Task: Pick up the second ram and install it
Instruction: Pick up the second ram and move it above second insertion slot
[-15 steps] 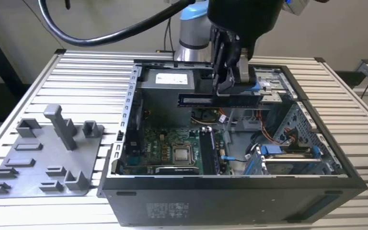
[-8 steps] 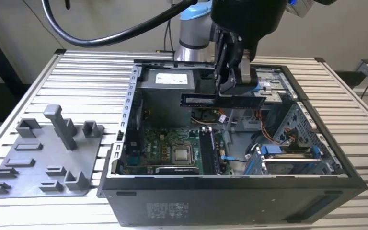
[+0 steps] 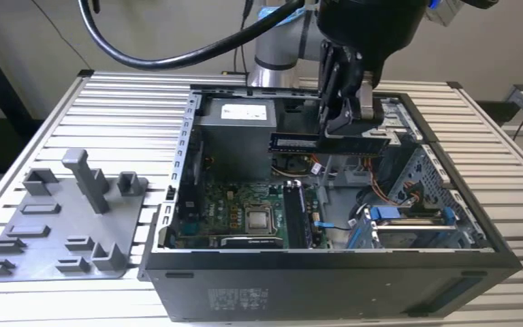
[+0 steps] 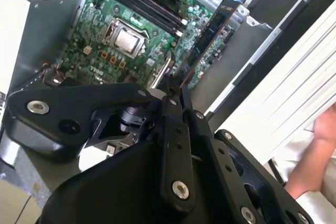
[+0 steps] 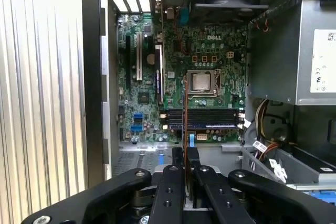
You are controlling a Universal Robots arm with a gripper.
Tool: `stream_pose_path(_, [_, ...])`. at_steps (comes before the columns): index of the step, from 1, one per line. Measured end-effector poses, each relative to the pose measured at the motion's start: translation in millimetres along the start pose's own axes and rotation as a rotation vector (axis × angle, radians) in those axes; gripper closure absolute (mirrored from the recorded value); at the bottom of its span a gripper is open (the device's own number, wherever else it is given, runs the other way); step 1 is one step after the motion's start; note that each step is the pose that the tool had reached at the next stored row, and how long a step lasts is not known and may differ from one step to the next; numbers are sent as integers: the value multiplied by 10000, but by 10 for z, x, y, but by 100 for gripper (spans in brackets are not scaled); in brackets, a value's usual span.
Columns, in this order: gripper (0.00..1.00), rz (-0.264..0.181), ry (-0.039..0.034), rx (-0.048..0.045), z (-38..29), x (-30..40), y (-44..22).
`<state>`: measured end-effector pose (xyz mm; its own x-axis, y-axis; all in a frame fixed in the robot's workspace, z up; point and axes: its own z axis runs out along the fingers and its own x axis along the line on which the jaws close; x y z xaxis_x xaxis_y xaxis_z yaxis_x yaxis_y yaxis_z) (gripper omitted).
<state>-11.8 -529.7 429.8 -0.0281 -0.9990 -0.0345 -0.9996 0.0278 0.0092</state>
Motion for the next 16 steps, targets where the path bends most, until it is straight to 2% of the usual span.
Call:
stream_pose_path(8, [86,-1,1,-1,-1,-3,-104])
stream_pose_path(16, [86,0,0,0,-1,-5,-110])
